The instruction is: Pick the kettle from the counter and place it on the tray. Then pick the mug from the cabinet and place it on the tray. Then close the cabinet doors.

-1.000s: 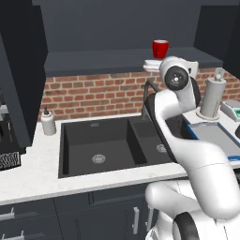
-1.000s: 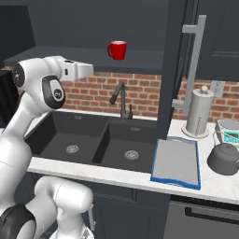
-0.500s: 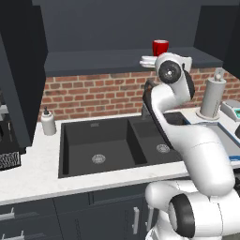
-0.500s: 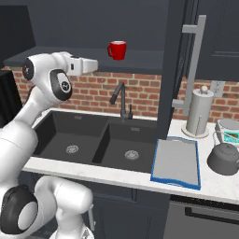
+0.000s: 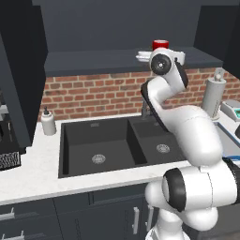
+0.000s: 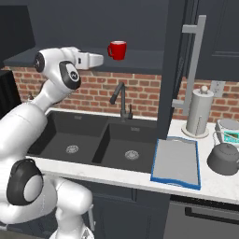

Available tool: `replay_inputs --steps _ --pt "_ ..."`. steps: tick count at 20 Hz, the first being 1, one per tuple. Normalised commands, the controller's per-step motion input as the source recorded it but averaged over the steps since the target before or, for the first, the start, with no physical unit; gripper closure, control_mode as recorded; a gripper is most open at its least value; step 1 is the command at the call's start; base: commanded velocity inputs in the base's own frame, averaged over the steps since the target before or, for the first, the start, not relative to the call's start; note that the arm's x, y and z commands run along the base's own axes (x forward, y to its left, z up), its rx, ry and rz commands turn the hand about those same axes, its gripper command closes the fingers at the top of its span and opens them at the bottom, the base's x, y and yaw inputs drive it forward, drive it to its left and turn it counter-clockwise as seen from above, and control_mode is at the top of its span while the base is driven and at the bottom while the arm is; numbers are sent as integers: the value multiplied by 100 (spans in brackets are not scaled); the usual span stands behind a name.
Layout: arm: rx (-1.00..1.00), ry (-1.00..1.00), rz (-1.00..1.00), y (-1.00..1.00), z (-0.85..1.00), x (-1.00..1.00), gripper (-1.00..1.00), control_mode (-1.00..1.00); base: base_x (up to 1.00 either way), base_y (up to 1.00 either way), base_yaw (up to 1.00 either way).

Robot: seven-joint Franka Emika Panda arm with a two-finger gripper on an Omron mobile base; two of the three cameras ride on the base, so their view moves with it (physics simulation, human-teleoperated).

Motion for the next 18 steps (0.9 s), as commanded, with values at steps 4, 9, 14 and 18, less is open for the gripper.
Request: replay_inputs --steps 4,9,14,18 --pt "0 0 -3 0 0 58 -100 -100 0 0 0" --pt "0 0 -2 -10 0 54 -100 -100 0 0 0" --pt "0 0 -2 -11 0 63 -100 -100 0 0 0" --pt "0 0 0 -20 -2 43 -100 -100 0 0 0"
